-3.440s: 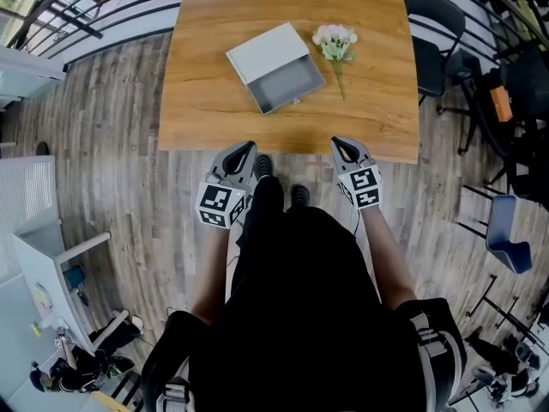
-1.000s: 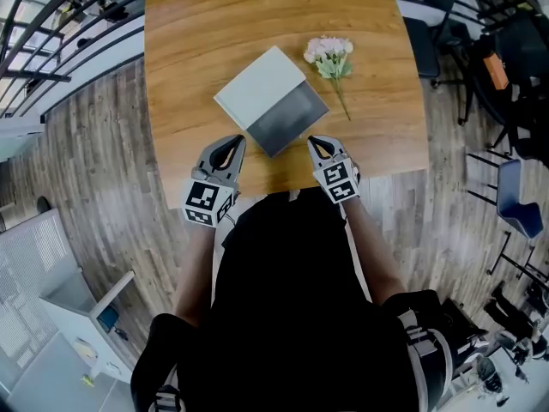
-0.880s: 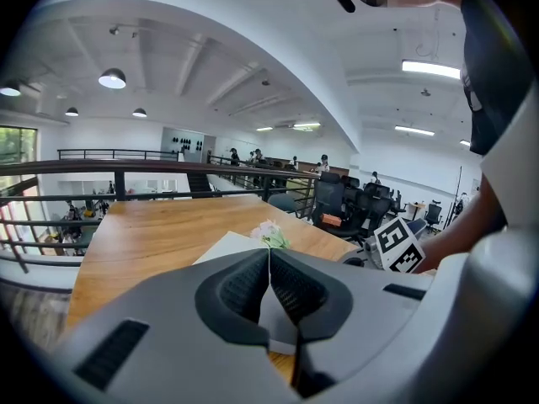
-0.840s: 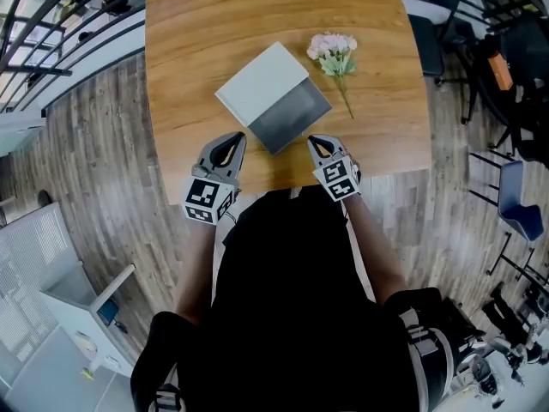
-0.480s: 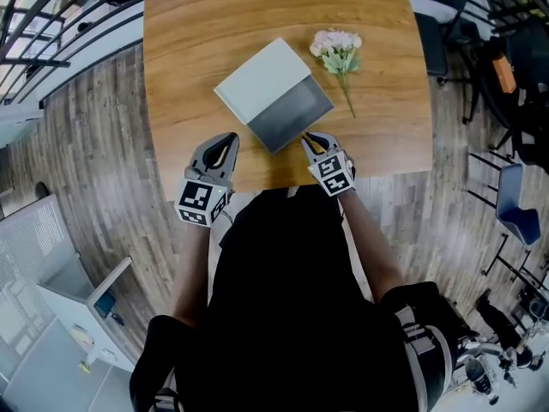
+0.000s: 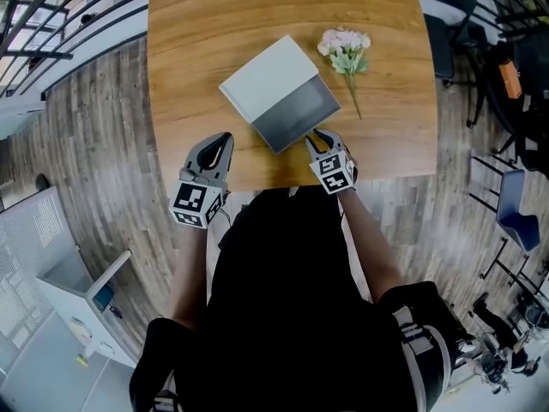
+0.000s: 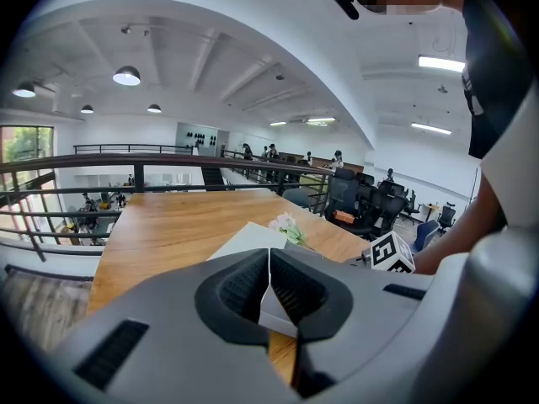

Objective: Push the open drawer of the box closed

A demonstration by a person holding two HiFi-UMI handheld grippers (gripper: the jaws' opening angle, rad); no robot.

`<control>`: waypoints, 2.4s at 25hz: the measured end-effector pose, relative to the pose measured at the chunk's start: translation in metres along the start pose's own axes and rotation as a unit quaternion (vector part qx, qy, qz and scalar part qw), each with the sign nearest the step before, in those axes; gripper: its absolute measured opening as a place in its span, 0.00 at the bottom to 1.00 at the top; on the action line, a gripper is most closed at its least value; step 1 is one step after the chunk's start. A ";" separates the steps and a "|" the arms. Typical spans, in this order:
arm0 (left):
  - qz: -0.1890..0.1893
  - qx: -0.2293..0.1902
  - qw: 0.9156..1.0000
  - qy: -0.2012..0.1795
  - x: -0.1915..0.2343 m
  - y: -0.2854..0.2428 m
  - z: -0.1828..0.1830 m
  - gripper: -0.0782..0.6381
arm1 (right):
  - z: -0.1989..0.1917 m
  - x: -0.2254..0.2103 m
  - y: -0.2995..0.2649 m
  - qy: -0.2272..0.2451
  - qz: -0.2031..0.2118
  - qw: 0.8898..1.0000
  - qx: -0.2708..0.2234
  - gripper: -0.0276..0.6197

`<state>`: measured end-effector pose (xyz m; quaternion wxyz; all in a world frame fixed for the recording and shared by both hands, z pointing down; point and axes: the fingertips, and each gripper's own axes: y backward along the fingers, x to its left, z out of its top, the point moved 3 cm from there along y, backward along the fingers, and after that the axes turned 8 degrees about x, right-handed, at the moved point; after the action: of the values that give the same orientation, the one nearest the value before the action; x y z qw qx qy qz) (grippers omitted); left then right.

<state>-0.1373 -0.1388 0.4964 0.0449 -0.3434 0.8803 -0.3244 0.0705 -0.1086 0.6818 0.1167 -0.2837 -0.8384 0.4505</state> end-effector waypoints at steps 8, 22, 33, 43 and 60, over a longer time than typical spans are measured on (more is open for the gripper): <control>-0.001 0.005 1.000 -0.002 -0.001 -0.002 -0.003 0.14 | -0.011 -0.002 -0.015 -0.025 0.011 1.000 0.007 0.25; 0.004 0.006 1.000 0.005 0.000 0.002 -0.008 0.14 | -0.015 -0.008 -0.027 -0.054 0.004 0.999 0.002 0.19; 0.007 0.001 1.000 0.009 0.002 0.006 -0.010 0.14 | -0.012 -0.006 -0.022 -0.049 -0.002 0.999 -0.001 0.18; 0.006 -0.005 1.000 0.012 0.002 0.010 -0.010 0.14 | -0.007 -0.004 -0.018 -0.054 -0.006 0.999 -0.006 0.18; 0.013 -0.007 1.000 0.016 0.009 0.013 -0.007 0.14 | 0.005 -0.006 -0.023 -0.048 -0.001 0.999 -0.003 0.18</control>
<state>-0.1539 -0.1340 0.4953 0.0329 -0.3266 0.8876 -0.3232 0.0648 -0.1261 0.6982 0.0757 -0.2614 -0.8449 0.4606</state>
